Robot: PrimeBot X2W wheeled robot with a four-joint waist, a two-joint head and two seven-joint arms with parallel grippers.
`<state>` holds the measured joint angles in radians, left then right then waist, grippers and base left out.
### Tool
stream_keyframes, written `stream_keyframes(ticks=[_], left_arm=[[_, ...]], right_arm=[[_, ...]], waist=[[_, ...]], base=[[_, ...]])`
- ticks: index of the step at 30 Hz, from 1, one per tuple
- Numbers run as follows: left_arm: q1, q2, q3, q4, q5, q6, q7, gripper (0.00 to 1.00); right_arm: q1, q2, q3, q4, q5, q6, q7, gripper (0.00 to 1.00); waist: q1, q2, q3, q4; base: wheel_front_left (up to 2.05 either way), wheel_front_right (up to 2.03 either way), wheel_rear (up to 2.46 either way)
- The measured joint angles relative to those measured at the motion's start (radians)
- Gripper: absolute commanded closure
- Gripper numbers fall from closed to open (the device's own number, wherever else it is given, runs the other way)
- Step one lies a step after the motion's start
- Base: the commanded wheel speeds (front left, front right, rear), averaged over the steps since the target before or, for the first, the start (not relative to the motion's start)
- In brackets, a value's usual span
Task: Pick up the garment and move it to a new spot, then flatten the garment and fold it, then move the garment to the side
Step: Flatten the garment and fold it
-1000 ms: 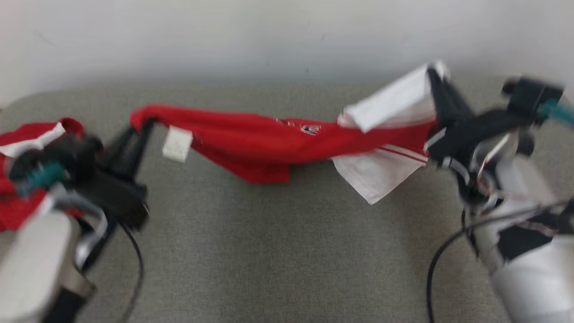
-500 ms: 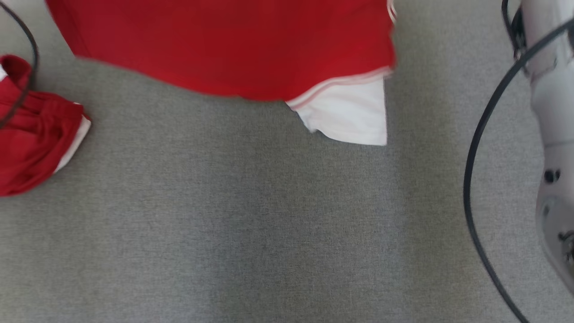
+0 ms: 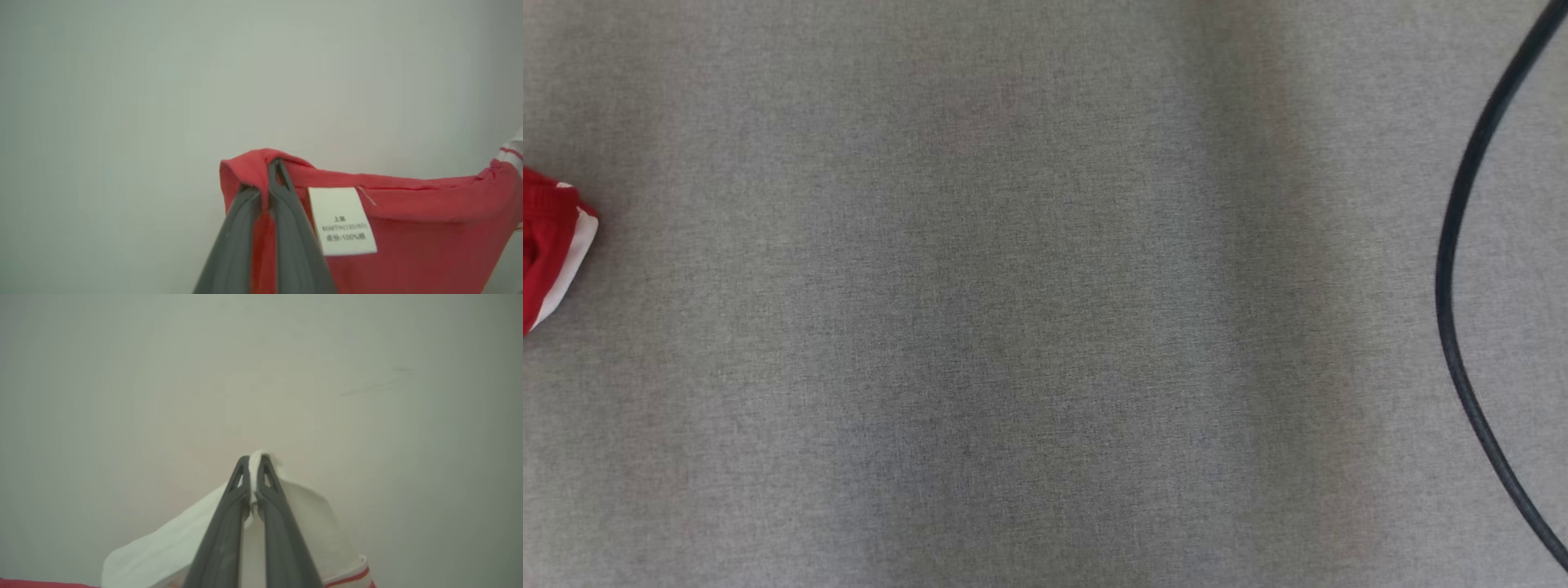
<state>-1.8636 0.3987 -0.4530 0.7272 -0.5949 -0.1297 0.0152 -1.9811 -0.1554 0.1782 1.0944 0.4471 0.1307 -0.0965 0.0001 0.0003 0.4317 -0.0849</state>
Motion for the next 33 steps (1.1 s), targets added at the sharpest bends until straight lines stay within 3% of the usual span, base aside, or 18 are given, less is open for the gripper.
stream_keyframes(ticks=[5, 10, 14, 19, 26, 33], left_arm=[[-0.039, -0.019, 0.013, 0.053, -0.027, 0.001, -0.032, 1.0], [-0.018, -0.014, 0.005, 0.044, -0.04, 0.001, -0.066, 1.0], [0.124, -0.007, 0.001, -0.001, -0.093, 0.001, -0.099, 1.0], [0.33, 0.024, -0.004, -0.097, -0.125, 0.001, -0.128, 1.0], [0.648, 0.076, 0.009, -0.293, -0.163, 0.077, -0.161, 1.0], [1.048, 0.104, 0.06, -0.577, -0.235, 0.215, -0.209, 1.0]], right_arm=[[-0.033, 0.023, 0.037, 0.011, 0.004, 0.0, -0.012, 1.0], [0.007, 0.036, 0.119, -0.053, 0.067, 0.0, -0.005, 1.0], [0.174, 0.016, 0.202, -0.148, 0.176, 0.0, -0.009, 1.0], [0.387, -0.028, 0.267, -0.28, 0.298, 0.0, -0.006, 1.0], [0.695, -0.103, 0.33, -0.471, 0.399, 0.0, -0.001, 1.0], [1.065, -0.177, 0.314, -0.7, 0.429, 0.0, -0.01, 1.0]], waist=[[-0.0003, -0.0003, 0.027, 0.009], [-0.0001, -0.0003, 0.082, 0.011], [0.0003, -0.0001, 0.124, 0.008], [0.0, -0.0002, 0.1, 0.004], [-0.0001, -0.0002, 0.027, 0.001], [-0.0004, -0.0003, -0.063, 0.0]], base=[[0.0, 0.0, 0.0], [0.0, 0.0, 0.0], [0.0, 0.0, 0.0], [0.0, 0.0, 0.0], [0.0, 0.0, 0.0], [0.0, 0.0, 0.0]])
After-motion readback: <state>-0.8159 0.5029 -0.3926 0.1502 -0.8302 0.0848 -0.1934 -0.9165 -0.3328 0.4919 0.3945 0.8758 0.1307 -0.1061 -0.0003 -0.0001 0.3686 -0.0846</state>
